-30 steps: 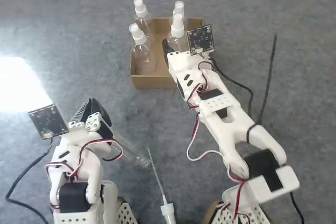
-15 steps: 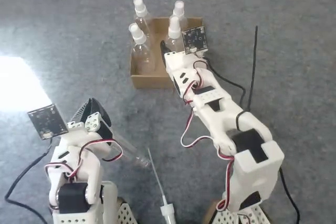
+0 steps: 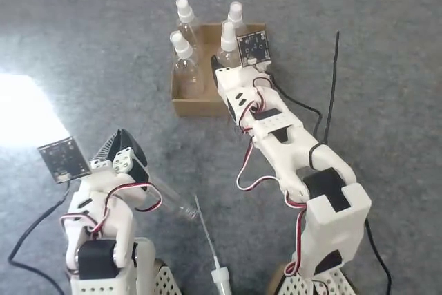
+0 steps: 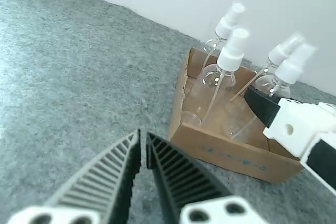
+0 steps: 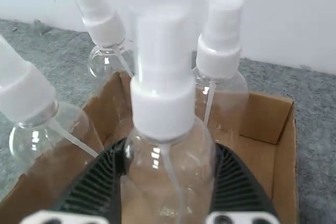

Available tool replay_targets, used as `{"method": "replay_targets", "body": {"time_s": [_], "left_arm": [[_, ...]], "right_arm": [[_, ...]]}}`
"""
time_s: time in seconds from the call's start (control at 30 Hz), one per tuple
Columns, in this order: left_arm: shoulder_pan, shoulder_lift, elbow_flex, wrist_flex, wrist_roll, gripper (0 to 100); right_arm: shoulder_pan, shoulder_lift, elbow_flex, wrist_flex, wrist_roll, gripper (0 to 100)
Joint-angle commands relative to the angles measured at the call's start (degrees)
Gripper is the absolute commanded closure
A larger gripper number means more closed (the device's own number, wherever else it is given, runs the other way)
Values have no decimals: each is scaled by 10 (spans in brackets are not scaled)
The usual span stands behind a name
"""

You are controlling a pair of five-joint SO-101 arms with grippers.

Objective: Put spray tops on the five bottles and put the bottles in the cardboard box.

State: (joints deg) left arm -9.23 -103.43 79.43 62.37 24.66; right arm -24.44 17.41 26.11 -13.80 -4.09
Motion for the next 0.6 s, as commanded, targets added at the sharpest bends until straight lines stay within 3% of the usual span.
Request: {"method": "replay_targets", "body": {"time_s": [0.0, 0.13, 0.33, 0.57], "left_arm": [[1, -11, -6, -2, -4, 987], [1, -11, -6, -2, -4, 987], [1, -11, -6, -2, -4, 987], [2, -11, -6, -2, -4, 987]], "right_arm": [[2, -13, -39, 11, 0, 924], [2, -14, -39, 11, 0, 902], [2, -13, -38, 16, 0, 756], [1, -13, -38, 16, 0, 790]]}}
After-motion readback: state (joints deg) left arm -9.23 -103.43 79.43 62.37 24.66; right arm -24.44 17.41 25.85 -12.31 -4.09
